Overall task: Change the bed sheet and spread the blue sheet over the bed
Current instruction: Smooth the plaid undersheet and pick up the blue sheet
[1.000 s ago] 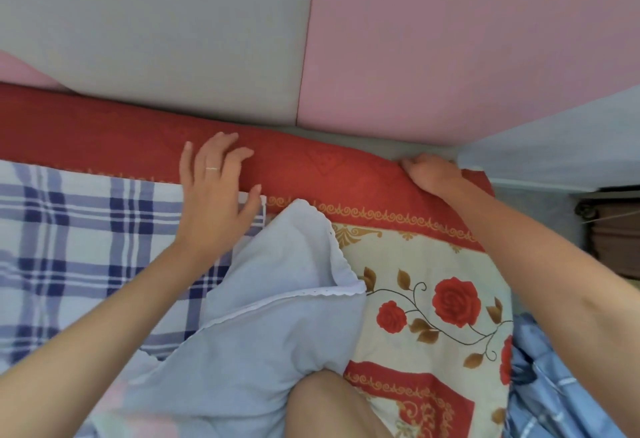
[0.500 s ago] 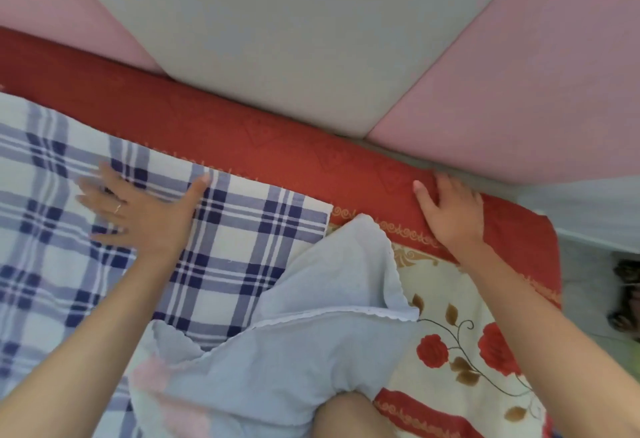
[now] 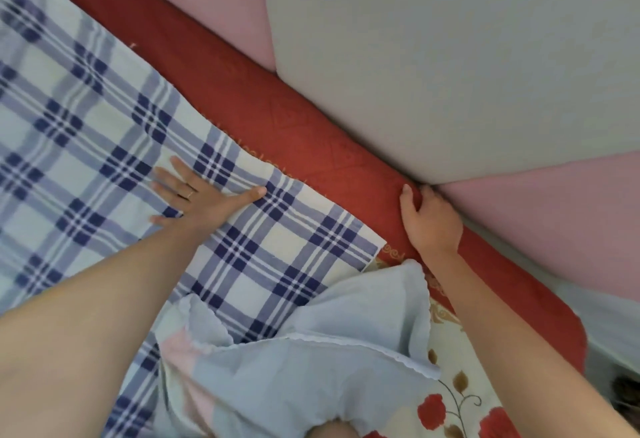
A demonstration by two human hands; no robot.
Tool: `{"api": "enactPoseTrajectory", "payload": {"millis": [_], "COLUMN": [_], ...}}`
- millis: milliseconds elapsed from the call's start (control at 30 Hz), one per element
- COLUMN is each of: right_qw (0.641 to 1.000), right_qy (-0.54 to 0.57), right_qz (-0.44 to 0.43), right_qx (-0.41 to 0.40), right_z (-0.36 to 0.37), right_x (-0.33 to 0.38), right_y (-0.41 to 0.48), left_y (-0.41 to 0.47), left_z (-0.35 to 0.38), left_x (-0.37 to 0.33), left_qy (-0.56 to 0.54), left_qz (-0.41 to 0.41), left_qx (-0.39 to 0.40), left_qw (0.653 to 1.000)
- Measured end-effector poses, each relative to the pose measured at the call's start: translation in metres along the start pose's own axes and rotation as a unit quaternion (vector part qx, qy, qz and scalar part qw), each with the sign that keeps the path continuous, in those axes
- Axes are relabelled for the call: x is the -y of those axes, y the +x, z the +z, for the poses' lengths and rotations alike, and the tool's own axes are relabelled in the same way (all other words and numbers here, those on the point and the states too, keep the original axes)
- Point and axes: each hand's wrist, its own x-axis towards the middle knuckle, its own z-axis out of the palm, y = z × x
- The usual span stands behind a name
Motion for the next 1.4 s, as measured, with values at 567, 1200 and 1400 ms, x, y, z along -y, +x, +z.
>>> {"api": "enactPoseTrajectory", "payload": {"millis": [567, 1200, 1400], "right_qw": [0.99, 0.991, 0.989], "right_qy": [-0.094, -0.128, -0.123], "right_qz": [-0.075, -0.03, -0.042], "right_qx": [-0.072, 0.003, 0.07], "right_z": [0.026, 0.042, 0.034], "right_x": [-0.025, -0.023, -0.021], "right_y": [-0.065, -0.048, -0.04], "left_y": [0.002, -0.028, -0.141], "left_z": [0.001, 0.047, 0.172], "left_x": [0.022, 0.018, 0.008], "left_qy": [-0.033, -0.089, 0.02], "left_qz": [0.078, 0.077, 0.199], "left_qx": [-0.001, -0.133, 0.06], "left_qw": [0.996, 0.984, 0.978]}}
